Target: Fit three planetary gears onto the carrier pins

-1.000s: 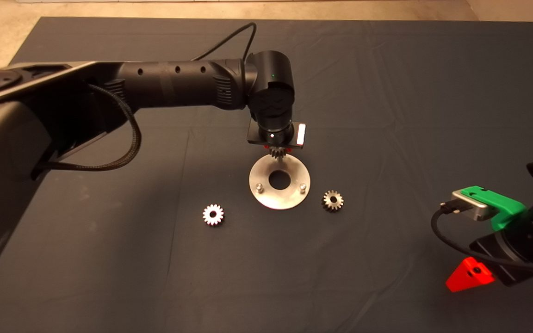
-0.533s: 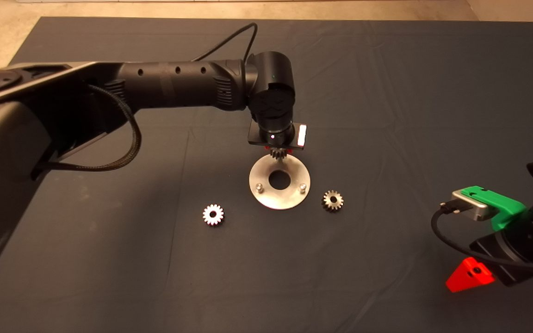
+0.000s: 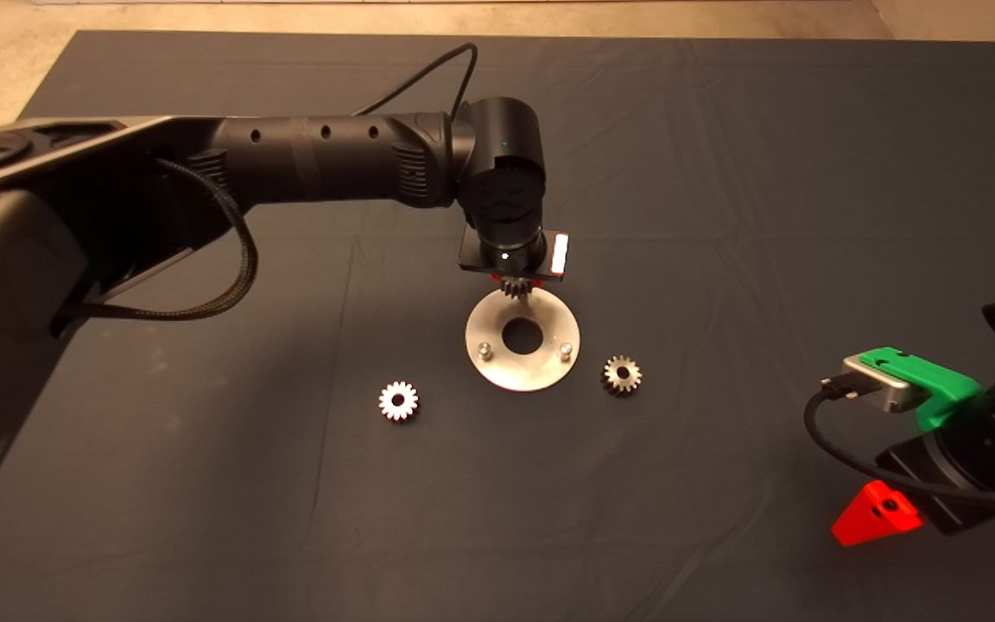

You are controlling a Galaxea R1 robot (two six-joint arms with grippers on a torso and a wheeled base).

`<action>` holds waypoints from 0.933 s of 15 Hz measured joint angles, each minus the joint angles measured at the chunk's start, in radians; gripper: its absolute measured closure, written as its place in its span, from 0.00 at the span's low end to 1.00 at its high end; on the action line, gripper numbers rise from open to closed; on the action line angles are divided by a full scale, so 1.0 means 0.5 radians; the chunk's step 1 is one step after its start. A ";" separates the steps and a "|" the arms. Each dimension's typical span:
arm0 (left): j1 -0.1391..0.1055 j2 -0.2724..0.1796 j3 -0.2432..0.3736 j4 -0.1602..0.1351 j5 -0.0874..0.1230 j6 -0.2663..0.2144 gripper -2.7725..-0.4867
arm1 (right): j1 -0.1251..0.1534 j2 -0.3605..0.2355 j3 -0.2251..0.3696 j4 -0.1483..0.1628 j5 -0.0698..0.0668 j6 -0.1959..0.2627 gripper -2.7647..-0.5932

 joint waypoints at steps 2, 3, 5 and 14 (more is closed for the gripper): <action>0.000 0.001 0.000 0.000 -0.001 0.000 0.82 | 0.000 0.000 0.000 -0.001 -0.001 0.000 0.02; 0.000 0.001 0.000 0.000 0.001 0.000 0.82 | 0.000 0.000 0.000 0.000 -0.001 0.000 0.02; 0.000 0.002 0.000 0.000 0.000 0.000 0.82 | 0.000 0.000 0.000 -0.001 0.000 -0.001 0.02; 0.000 0.016 -0.008 0.001 -0.002 0.000 0.82 | 0.000 -0.001 0.000 0.000 -0.001 0.000 0.02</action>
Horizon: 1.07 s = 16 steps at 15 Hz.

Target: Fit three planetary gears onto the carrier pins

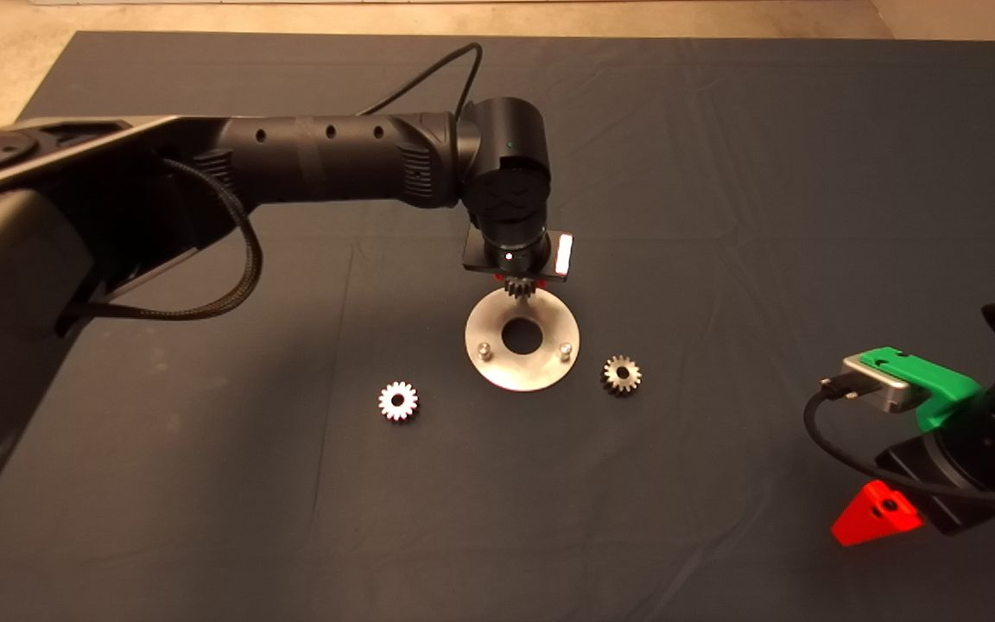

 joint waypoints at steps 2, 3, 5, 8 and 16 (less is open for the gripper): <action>0.000 0.000 0.000 0.000 -0.001 0.000 0.82 | 0.000 0.000 0.000 0.000 0.000 -0.001 0.02; 0.000 -0.005 0.001 -0.001 -0.001 0.000 0.82 | 0.000 0.001 0.000 -0.001 0.001 -0.001 0.02; 0.000 -0.011 0.001 0.001 0.006 0.000 0.82 | 0.000 0.000 0.000 0.000 0.000 -0.001 0.02; 0.000 -0.011 0.001 0.005 0.011 0.000 0.83 | 0.000 0.000 0.000 0.000 0.001 -0.001 0.02; 0.000 0.001 -0.021 0.007 0.005 0.001 0.83 | 0.000 0.000 0.000 0.000 0.000 0.000 0.02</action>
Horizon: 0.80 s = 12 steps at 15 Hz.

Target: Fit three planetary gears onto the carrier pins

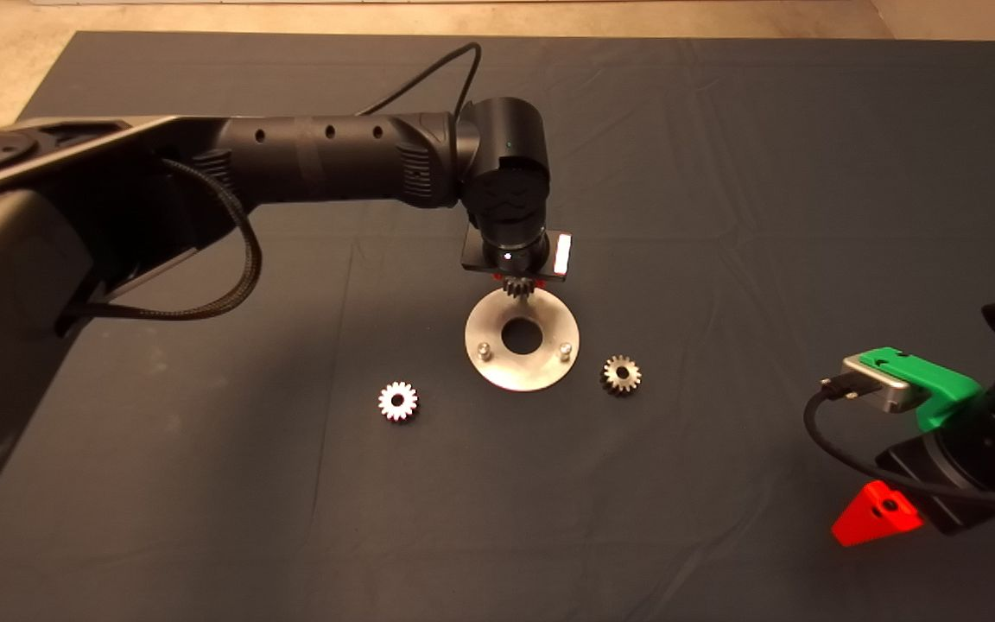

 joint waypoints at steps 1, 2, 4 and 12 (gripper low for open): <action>0.000 -0.001 -0.008 0.003 0.000 0.002 0.83 | 0.001 0.000 0.000 -0.001 0.000 -0.001 0.02; -0.001 -0.001 -0.012 0.004 -0.003 0.012 0.83 | 0.001 0.000 0.000 0.000 0.001 0.000 0.02; -0.001 -0.001 -0.018 0.004 -0.009 0.030 0.83 | 0.001 0.000 0.000 0.000 0.001 -0.001 0.02; -0.001 0.000 -0.018 0.005 -0.008 0.026 0.83 | 0.001 0.000 0.000 0.000 0.000 -0.001 0.02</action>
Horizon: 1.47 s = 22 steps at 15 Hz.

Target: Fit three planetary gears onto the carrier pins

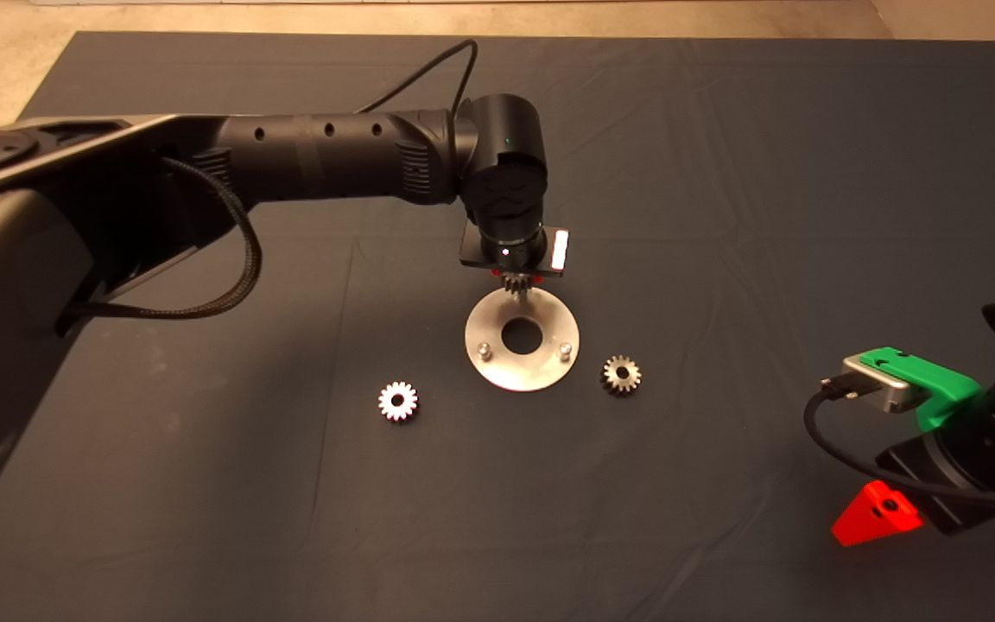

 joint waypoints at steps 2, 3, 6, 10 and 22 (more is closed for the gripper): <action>0.001 0.000 0.033 0.001 0.000 -0.001 0.83 | 0.000 0.000 0.000 0.000 0.001 0.000 0.02; 0.001 0.001 0.036 0.001 0.000 -0.001 0.83 | 0.000 0.000 0.000 0.000 0.001 0.000 0.02; 0.001 0.000 0.043 0.002 0.000 -0.017 0.83 | 0.000 0.000 0.000 -0.001 0.000 0.000 0.02; 0.001 0.000 0.078 0.007 0.006 -0.039 0.83 | 0.000 -0.003 0.000 -0.001 0.001 0.000 0.02; 0.022 -0.011 0.103 0.055 0.015 -0.050 0.83 | 0.000 -0.004 0.000 0.000 0.001 0.000 0.02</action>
